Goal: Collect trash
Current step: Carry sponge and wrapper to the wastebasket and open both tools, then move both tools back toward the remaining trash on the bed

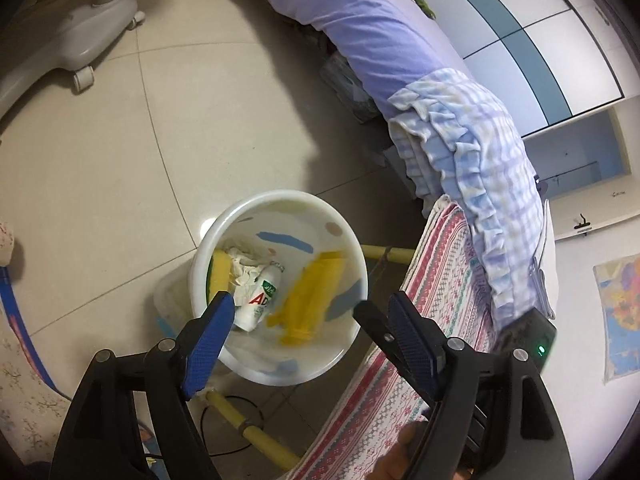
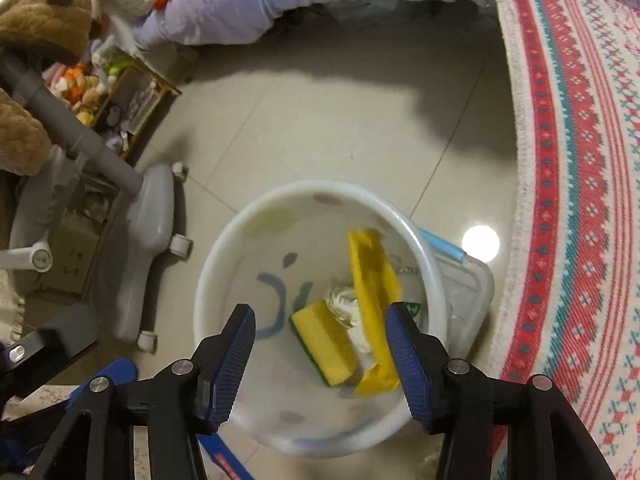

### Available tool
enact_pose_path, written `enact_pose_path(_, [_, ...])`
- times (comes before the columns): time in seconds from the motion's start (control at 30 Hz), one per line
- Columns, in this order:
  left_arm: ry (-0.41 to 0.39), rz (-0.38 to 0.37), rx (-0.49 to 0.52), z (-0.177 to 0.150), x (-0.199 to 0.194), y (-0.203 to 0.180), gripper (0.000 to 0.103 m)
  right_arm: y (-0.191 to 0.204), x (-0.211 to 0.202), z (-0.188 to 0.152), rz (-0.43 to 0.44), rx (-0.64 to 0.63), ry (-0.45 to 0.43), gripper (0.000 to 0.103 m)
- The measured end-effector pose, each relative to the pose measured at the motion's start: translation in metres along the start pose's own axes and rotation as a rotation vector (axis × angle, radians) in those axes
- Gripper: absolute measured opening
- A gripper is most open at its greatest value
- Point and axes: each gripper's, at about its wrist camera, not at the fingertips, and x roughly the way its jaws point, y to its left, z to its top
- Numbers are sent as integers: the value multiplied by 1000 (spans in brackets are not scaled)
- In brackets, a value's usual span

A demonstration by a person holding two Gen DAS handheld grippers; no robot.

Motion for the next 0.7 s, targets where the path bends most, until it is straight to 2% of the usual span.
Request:
enact_pose_path(0.27, [30, 24, 110, -19, 8, -25, 81, -33, -48, -21, -28, 3, -6, 59])
enact_pose_path(0.43, [80, 32, 233, -48, 20, -56, 81, -54, -88, -37, -50, 5, -20, 59])
enact_pose_path(0.63, [114, 64, 332, -83, 29, -87, 81, -71, -149, -49, -70, 36, -79, 59])
enact_pose_path(0.7, [125, 54, 355, -96, 29, -98, 81, -79, -175, -53, -82, 32, -105, 59])
